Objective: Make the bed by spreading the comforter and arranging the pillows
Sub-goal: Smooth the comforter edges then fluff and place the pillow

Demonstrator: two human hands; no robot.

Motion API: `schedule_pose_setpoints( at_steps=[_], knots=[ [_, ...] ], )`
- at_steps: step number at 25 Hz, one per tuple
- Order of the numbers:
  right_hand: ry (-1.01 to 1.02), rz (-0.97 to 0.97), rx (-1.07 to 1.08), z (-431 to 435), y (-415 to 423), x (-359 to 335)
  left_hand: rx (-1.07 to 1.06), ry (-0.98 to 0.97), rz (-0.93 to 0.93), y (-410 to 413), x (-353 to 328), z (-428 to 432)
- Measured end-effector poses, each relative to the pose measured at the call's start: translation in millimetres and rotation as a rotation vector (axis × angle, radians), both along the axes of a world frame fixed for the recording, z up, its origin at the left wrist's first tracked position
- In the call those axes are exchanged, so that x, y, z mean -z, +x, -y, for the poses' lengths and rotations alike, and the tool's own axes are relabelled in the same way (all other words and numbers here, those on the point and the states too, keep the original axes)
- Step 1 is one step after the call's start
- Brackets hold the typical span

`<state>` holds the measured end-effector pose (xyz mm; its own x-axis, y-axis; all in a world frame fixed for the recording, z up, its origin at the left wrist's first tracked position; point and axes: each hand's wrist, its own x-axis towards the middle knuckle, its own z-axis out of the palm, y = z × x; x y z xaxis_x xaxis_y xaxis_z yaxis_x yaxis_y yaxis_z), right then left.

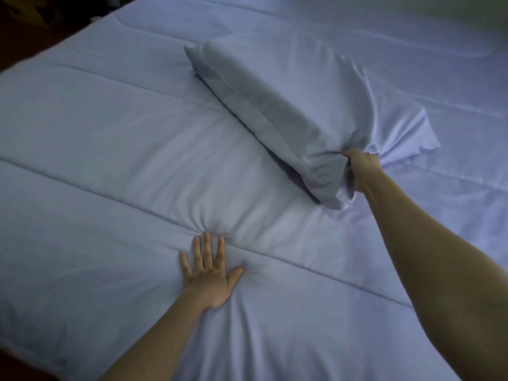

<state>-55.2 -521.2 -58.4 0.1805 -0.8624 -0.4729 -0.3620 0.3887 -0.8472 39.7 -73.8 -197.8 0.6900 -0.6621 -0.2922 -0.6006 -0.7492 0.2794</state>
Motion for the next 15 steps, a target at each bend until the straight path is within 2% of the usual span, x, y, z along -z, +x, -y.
schedule_pose_setpoints(
  at_steps=[2,5,7,8,9,10,13,15],
  knots=[
    [-0.108,0.073,-0.024,-13.3,-14.4,-24.8,-0.006,0.018,-0.054,2.0,-3.5,2.8],
    [-0.247,0.078,-0.112,-72.1,-27.8,-66.6,-0.037,0.030,-0.211,12.1,-21.5,5.3],
    [-0.191,0.096,-0.128,-141.0,-37.3,-74.0,-0.043,-0.048,-0.440,32.4,-58.2,12.2],
    [-0.145,0.104,-0.120,-183.6,-46.6,-69.9,-0.102,-0.128,-0.624,40.8,-91.0,17.8],
    [-0.110,0.092,-0.107,-228.6,-59.2,-66.1,-0.225,-0.226,-0.791,46.8,-125.8,23.7],
    [-0.088,0.070,-0.111,-274.4,-76.8,-64.3,-0.346,-0.306,-0.861,48.6,-159.6,27.4],
    [-0.010,0.047,-0.319,-393.3,-137.9,-56.6,-0.466,-0.444,-0.832,37.4,-228.8,33.3],
    [0.032,-0.089,-0.524,-454.9,-179.6,-39.1,-0.511,-0.499,-0.783,17.1,-242.1,27.5]
  ],
)
